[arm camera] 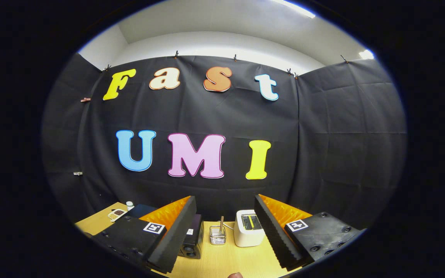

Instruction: Open the toaster oven, put the food inside, and close the toaster oven door.

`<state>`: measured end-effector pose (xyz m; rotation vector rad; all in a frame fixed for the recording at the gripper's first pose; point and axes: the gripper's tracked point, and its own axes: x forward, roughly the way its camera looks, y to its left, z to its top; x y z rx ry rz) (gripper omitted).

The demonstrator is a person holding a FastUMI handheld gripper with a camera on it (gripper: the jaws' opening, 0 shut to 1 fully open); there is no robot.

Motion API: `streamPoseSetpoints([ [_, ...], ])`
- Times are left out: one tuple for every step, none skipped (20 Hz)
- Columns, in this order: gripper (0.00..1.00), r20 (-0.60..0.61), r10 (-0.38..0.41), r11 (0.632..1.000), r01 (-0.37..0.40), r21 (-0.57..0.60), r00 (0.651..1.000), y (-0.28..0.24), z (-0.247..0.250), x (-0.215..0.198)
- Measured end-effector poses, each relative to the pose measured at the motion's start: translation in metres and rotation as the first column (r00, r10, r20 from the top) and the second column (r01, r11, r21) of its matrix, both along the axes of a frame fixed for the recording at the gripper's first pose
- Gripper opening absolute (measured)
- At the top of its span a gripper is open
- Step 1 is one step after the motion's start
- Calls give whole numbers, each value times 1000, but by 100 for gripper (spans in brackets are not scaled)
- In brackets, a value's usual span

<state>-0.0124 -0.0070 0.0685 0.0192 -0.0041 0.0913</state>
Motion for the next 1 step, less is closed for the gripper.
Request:
streamPoseSetpoints([
  [98, -3, 1, 1000, -1, 3, 1000, 1, 0, -1],
])
